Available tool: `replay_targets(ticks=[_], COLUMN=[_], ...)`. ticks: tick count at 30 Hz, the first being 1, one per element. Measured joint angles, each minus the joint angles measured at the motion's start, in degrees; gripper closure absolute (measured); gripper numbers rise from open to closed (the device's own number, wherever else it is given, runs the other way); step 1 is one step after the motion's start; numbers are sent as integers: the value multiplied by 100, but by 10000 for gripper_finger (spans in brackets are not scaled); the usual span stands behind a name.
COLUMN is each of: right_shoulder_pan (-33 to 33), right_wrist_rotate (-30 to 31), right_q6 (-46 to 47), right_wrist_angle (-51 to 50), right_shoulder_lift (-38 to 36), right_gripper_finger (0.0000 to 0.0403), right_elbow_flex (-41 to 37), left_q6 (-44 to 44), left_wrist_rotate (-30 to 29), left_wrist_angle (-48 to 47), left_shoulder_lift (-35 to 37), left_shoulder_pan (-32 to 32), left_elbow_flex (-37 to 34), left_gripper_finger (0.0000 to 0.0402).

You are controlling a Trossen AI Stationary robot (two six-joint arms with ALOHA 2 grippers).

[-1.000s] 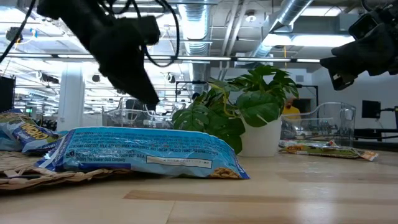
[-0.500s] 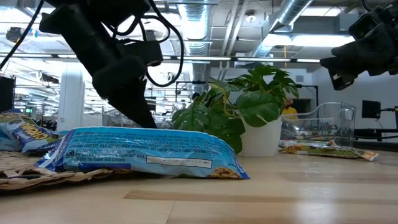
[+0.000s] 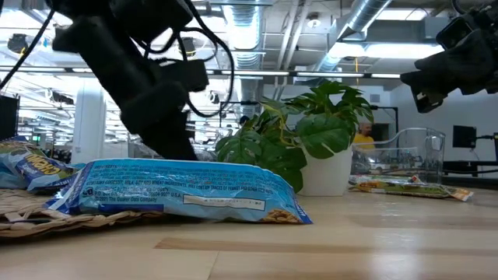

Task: Pick and place Granola Bars by type
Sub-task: Put the red granola bar into the left transparent bin

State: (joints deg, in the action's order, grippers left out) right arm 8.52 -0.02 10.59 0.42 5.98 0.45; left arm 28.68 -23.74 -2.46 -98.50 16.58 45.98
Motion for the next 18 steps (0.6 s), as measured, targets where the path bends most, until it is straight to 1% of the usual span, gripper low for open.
replay_targets(ticks=[4, 8, 13, 15, 18], right_shoulder_pan=[1, 0, 0, 0, 2], right_wrist_rotate=[1, 1, 1, 1, 1], right_q6=[0, 0, -2, 0, 0], right_wrist_angle=[9, 5, 5, 5, 5], right_shoulder_lift=[-4, 2, -2, -2, -2], right_gripper_finger=[270, 270, 269, 270, 270], right_elbow_flex=[0, 0, 0, 0, 0], left_q6=[-203, -202, -176, -182, -200], left_wrist_rotate=[8, -233, -224, -226, -210], left_wrist_angle=[378, 307, 288, 283, 273], left_shoulder_lift=[-198, -196, -196, -196, -196], left_shoulder_pan=[-11, -38, -57, -57, -57], left_elbow_flex=[2, 7, 7, 7, 7], left_gripper_finger=[182, 182, 185, 195, 223])
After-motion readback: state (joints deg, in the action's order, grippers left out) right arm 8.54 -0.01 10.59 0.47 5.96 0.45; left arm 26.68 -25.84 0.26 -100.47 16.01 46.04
